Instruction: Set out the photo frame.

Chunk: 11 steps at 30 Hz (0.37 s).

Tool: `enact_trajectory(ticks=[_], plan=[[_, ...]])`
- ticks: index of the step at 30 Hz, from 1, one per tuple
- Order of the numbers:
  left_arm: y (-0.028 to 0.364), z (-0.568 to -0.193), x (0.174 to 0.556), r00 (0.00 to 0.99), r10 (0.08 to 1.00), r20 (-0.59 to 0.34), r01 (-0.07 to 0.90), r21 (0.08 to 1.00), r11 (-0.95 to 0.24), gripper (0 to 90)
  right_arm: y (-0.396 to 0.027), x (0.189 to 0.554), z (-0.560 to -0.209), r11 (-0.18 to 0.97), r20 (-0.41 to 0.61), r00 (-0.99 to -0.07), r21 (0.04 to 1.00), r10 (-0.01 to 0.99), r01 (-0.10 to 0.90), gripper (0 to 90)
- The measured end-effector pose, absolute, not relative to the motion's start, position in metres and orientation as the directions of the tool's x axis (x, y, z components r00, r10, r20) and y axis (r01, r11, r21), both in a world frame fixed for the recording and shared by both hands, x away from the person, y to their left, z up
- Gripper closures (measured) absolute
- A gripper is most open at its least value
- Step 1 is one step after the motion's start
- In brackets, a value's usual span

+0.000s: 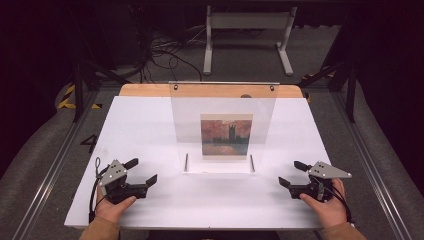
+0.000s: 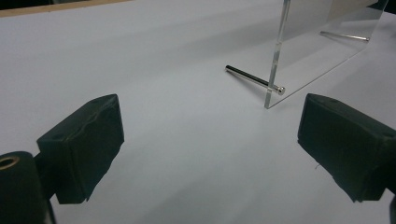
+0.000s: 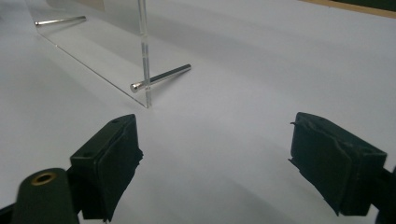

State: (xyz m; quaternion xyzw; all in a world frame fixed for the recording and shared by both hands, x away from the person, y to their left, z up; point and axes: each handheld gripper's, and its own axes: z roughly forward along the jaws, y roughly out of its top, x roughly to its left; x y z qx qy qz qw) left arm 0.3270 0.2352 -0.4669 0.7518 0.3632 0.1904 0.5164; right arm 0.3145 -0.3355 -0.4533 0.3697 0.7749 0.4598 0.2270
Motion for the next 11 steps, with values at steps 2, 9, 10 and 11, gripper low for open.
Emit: enact_trajectory(ticks=[2,9,10,11], plan=[[0.2356,-0.4671,0.3275,0.665,0.742,-0.088,0.346,0.916,-0.202,7.1,-0.3348,0.3144,-0.4533,0.309,-0.015,-0.624,0.878,0.782,0.366,15.6],[0.2365,-0.4669,0.3270,0.660,0.744,-0.103,0.354,0.916,-0.187,7.0,-0.3344,0.3153,-0.4533,0.314,-0.015,-0.623,0.873,0.782,0.373,15.7],[0.2361,-0.4668,0.3268,0.658,0.745,-0.106,0.358,0.915,-0.186,7.0,-0.3340,0.3154,-0.4533,0.315,-0.015,-0.624,0.873,0.781,0.373,15.7],[0.2359,-0.4668,0.3268,0.658,0.746,-0.107,0.362,0.913,-0.189,7.0,-0.3338,0.3155,-0.4532,0.316,-0.017,-0.625,0.873,0.780,0.371,15.7]])
